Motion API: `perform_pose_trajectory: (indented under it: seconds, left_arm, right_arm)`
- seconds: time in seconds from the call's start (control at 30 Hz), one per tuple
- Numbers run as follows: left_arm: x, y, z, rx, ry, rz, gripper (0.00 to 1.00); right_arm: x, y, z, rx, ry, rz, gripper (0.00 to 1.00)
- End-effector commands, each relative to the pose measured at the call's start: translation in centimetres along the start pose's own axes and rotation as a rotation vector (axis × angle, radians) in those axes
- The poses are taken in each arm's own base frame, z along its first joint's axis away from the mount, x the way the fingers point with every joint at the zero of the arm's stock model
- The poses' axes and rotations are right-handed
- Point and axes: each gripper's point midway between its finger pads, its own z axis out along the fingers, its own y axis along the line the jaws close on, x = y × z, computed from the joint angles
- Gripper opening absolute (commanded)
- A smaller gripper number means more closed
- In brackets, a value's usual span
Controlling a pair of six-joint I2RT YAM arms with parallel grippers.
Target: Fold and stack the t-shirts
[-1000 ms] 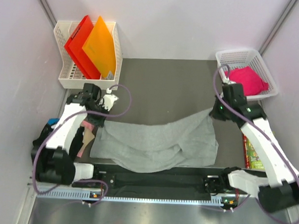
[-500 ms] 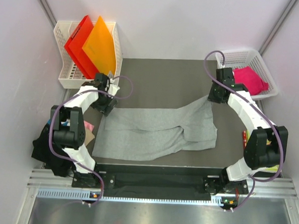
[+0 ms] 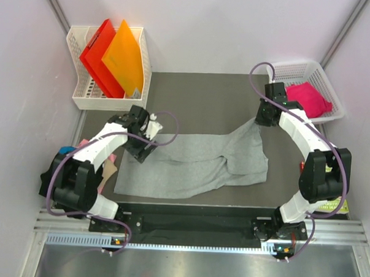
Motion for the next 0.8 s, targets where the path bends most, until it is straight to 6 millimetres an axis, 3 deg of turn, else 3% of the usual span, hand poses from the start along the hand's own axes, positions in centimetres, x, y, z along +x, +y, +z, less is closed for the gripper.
perform_pose_trajectory:
  seconds: [0.0,0.1,0.4,0.57,0.77]
  left_arm:
    - [4.8,-1.9,2.8,0.052,0.147,-0.063,0.79]
    - [5.0,-1.5,3.7,0.027,0.157,-0.071,0.77]
    - [2.4,-0.5,5.6,0.018,0.128,-0.099,0.71]
    - [2.7,0.6,7.2,0.012,0.157,-0.130,0.66]
    - [2.9,1.8,7.1,-0.002,0.154,-0.154,0.64]
  right_arm:
    - [-2.2,0.9,-1.2,-0.041,-0.076,0.010,0.00]
    - [-2.0,0.8,-1.5,-0.040,-0.074,0.008,0.00]
    - [-1.2,0.9,-1.9,-0.051,-0.067,0.001,0.00]
    - [-0.8,0.6,-2.0,-0.047,-0.063,0.001,0.00]
    - [-0.1,0.1,-2.2,-0.036,-0.059,-0.008,0.00]
